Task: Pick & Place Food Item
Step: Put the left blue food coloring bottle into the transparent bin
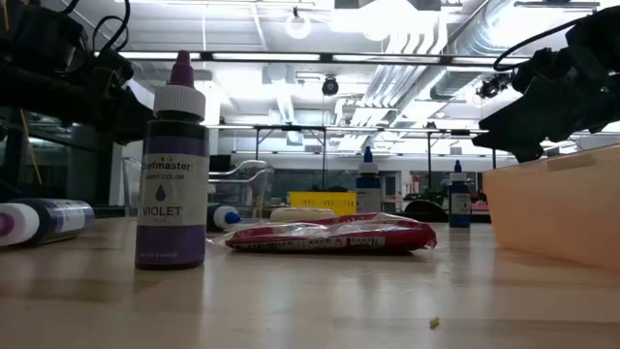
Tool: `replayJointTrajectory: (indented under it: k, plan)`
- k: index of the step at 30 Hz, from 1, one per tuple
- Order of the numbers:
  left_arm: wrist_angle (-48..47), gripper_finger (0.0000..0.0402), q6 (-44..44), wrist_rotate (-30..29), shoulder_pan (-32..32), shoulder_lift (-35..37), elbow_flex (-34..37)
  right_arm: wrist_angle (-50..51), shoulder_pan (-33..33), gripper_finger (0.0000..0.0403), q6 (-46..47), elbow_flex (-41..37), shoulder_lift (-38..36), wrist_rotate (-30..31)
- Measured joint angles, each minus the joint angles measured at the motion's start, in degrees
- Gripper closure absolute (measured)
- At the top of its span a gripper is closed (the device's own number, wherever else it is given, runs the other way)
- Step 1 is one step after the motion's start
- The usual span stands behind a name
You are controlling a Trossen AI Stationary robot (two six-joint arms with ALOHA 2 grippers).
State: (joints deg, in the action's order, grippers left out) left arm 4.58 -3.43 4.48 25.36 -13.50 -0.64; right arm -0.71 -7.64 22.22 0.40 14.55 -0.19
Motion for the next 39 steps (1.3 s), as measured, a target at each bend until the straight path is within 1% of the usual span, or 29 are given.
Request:
replayJointTrajectory:
  k: [11, 20, 22, 24, 30, 34, 39]
  plan:
    - [1.8, 0.0261, 2.1, 0.1, -0.2, 0.0, 0.0, 0.0, 0.0, 0.0237, 0.0, 0.0, 0.0, 0.0]
    - [1.7, 0.0261, -4.8, 0.2, -0.2, -0.3, -0.5, 0.0, 0.0, 0.0237, 0.0, 0.0, 0.0, 0.0]
    - [-1.2, 0.0261, -4.7, 0.2, -0.2, -1.1, -1.7, 0.0, 0.0, 0.0237, 0.0, 0.0, 0.0, 0.0]
    - [-5.0, 0.0261, -3.7, 0.2, -0.2, -2.8, -4.2, 0.0, 0.0, 0.0237, 0.0, 0.0, 0.0, 0.0]
    - [-7.9, 0.0261, -2.0, 0.6, -0.2, -11.2, -11.1, 0.0, 0.0, 0.0237, 0.0, 0.0, 0.0, 0.0]
    - [-8.1, 0.0261, 0.2, 2.9, -0.2, -18.4, -14.7, 0.0, 0.0, 0.0237, 0.0, 0.0, 0.0, 0.0]
    - [-8.1, 0.0261, 2.9, 7.5, -0.2, -27.8, -19.8, 0.0, 0.0, 0.0237, 0.0, 0.0, 0.0, 0.0]
